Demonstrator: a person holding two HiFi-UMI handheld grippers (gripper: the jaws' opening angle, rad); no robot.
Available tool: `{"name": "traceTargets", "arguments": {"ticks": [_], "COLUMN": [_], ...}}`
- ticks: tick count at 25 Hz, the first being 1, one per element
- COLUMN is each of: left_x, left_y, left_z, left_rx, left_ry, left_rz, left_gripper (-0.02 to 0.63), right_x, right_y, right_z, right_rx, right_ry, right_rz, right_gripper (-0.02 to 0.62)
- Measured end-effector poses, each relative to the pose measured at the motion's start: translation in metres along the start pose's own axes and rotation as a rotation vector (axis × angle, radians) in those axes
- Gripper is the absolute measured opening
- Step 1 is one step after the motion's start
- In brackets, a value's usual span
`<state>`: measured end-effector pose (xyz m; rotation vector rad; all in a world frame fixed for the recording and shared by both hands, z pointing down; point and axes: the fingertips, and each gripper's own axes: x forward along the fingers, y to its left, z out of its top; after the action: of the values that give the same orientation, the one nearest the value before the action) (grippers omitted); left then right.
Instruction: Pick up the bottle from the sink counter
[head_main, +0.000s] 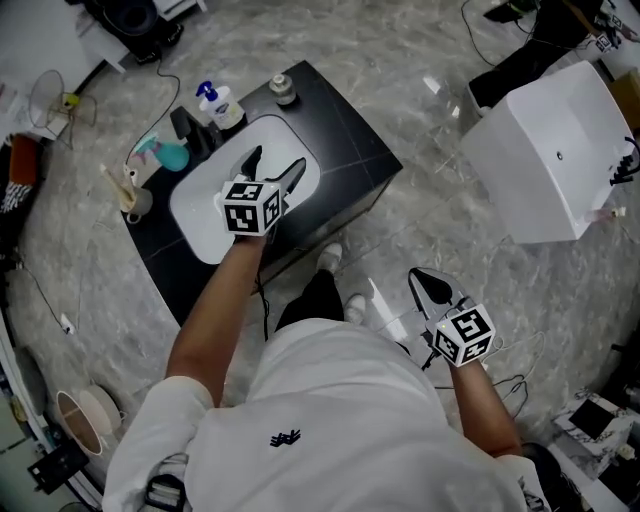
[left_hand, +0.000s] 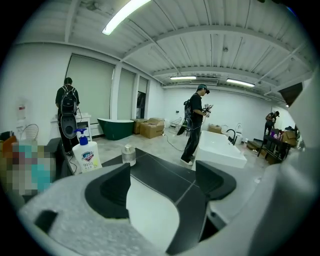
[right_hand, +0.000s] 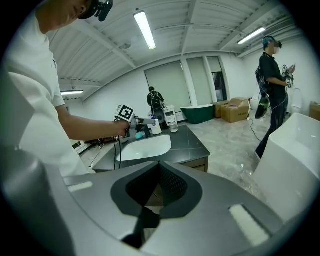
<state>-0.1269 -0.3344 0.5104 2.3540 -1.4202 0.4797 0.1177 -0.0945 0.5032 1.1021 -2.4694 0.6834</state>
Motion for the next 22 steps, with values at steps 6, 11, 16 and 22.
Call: {"name": "traceTargets", "arguments": {"ticks": [6,11,16,22], "left_x": [0.087,0.155,0.211,0.258], "left_y": [0.066,0.114,0.151,0.175], "left_z": [0.016,0.017,0.01,-0.002], "left_rx": [-0.006,-0.023,-0.023,-0.024], "left_ry": [0.026,0.054,0.08,0.1], "left_rz": [0.056,0.092,0.117,0.125], "left_gripper": [0.405,0.414,0.428,0.437], "right_x": [0.037,0.065,0.082,0.089], "right_y": [-0.034,-0.055,-0.069,-0.085], "right_z": [0.034,0.054,0.056,0.056], "right_rx": [0.023,0.041,0.087,0.132], "right_ry": [0.033,0.078,0.13,0.173], "right_rz": [-0.053,-0.098,-0.138,-0.2], "right_gripper": [0.012,0.012,0.012,0.012]}}
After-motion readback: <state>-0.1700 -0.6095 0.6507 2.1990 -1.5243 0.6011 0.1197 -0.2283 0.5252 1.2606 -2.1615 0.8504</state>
